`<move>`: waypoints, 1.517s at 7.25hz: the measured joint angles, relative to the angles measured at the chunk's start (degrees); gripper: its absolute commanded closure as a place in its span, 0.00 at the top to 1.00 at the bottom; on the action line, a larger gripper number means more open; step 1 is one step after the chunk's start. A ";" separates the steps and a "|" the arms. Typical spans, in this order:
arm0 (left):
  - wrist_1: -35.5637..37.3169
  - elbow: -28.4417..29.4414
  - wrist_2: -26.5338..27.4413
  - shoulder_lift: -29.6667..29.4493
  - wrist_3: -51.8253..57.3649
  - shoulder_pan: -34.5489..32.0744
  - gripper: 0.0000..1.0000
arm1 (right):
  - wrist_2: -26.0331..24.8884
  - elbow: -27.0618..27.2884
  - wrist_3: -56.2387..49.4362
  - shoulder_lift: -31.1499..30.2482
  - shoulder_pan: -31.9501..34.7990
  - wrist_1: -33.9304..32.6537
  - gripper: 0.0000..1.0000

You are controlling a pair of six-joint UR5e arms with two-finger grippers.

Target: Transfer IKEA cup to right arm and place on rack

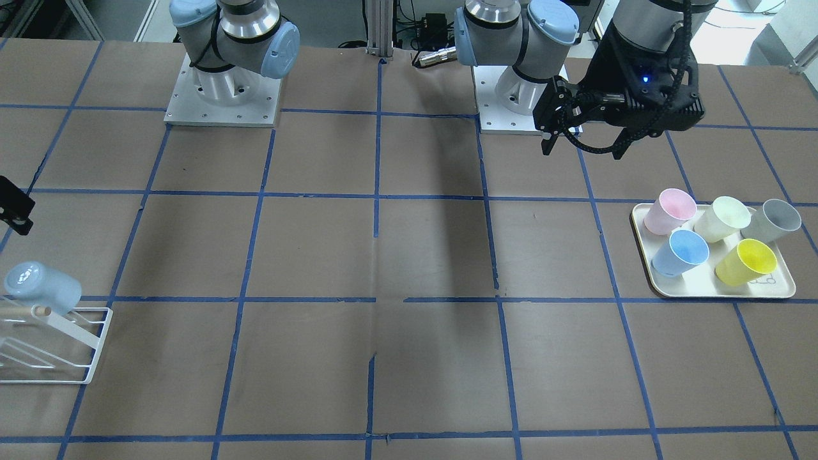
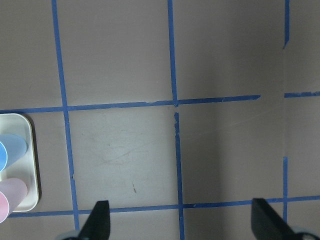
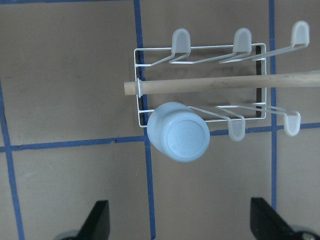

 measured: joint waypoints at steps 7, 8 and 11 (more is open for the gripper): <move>0.08 -0.02 0.00 0.50 0.79 0.53 1.00 | 1.80 -6.47 10.97 -4.80 12.57 15.08 1.00; 0.09 0.02 0.00 0.49 0.80 0.51 1.00 | 1.86 -6.93 15.00 -3.99 16.75 14.68 1.00; 0.04 0.18 0.07 0.02 0.70 0.14 1.00 | 1.98 -8.59 23.65 -1.03 25.58 13.01 1.00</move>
